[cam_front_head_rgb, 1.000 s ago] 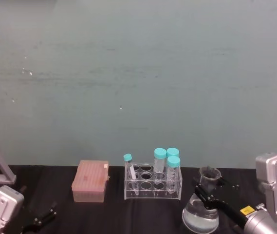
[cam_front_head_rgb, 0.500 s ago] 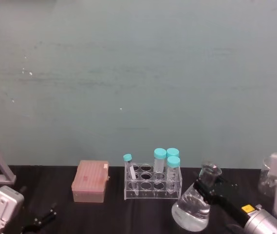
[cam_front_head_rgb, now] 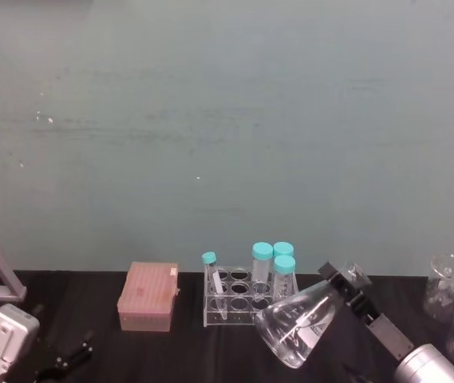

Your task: Pick up the beaker with the right gripper, shake it three times, and then put it down.

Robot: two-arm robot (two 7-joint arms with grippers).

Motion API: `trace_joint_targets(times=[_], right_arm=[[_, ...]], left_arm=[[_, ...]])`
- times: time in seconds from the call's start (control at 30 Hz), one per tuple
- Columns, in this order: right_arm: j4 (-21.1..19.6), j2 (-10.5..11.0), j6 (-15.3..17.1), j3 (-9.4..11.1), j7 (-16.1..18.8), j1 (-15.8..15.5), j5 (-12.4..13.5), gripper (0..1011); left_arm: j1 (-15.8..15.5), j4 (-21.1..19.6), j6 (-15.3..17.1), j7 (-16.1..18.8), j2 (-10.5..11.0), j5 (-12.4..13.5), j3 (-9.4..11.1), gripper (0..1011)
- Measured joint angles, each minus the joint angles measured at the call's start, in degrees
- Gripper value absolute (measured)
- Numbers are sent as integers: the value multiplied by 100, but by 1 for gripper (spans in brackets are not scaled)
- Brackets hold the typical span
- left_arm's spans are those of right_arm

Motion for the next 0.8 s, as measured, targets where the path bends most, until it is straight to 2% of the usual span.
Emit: trace_joint_targets(times=[0.03,0.13,0.23,0.5,0.63,0.73,0.77,0.8], right_arm=[[0,0,0,0,0,0,0,456],[-12,-106,214,104,-249,-17,310,456],[-18,-161,314,156,-404,-29,492,453],[-39,-196,423,185,-626,-57,763,456],[-14,-10,332,52,-596,-13,587,456],[61,350,78,-206,-438,88,90,456],[102,546,-65,-350,-365,147,-208,456],[115,667,-144,-442,-344,182,-393,456]], left_arm=[[0,0,0,0,0,0,0,1000],[0,0,0,0,0,0,0,1000],[0,0,0,0,0,0,0,1000],[0,0,0,0,0,0,0,1000],[0,0,0,0,0,0,0,1000],[0,0,0,0,0,0,0,1000],[0,0,0,0,0,0,0,1000],[0,0,0,0,0,0,0,1000]])
